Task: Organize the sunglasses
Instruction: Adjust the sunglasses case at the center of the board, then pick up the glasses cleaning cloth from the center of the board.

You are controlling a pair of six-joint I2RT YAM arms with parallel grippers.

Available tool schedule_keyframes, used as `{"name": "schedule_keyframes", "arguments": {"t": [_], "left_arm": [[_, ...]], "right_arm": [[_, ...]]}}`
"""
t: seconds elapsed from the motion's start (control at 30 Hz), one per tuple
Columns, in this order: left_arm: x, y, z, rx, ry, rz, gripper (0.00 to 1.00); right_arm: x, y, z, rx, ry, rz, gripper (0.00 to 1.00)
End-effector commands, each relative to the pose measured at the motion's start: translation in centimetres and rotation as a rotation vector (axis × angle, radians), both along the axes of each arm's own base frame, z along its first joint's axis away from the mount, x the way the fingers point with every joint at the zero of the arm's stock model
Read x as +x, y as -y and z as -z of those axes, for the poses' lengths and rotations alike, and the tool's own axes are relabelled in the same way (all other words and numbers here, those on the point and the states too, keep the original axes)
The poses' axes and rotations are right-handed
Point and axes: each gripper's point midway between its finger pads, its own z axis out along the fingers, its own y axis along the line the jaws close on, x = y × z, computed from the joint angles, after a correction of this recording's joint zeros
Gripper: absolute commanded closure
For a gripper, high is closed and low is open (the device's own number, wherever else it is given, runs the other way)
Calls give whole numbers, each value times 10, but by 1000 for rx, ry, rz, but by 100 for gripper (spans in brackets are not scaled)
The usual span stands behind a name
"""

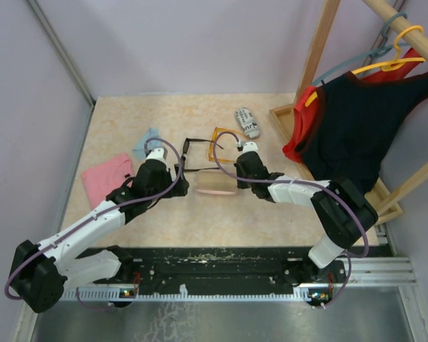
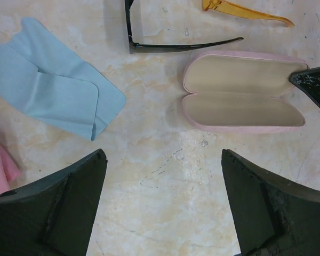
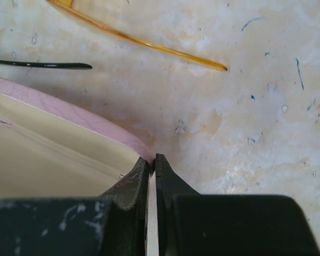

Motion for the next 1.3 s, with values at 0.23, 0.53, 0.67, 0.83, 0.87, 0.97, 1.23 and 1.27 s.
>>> {"name": "schedule_keyframes", "arguments": {"t": [0.23, 0.53, 0.67, 0.83, 0.87, 0.97, 1.23, 1.27], "left_arm": [[3, -7, -8, 3, 17, -41, 6], [8, -24, -10, 57, 13, -139, 4], [14, -36, -7, 105, -21, -215, 5], [21, -49, 11, 166, -70, -286, 15], [22, -51, 16, 175, -79, -290, 15], [29, -54, 28, 210, -97, -310, 19], [55, -77, 34, 251, -90, -443, 22], [58, -80, 37, 248, -94, -452, 23]], "right_arm": [[30, -22, -28, 71, 112, -34, 73], [25, -15, -58, 72, 172, -49, 54], [14, -6, -80, 97, 207, -47, 53], [-10, 9, -95, 147, 210, -35, 53], [-15, 10, -96, 156, 203, -37, 53], [-29, 13, -93, 174, 179, -58, 54], [-51, 23, -90, 197, 160, -68, 56], [-53, 23, -91, 200, 157, -72, 56]]}}
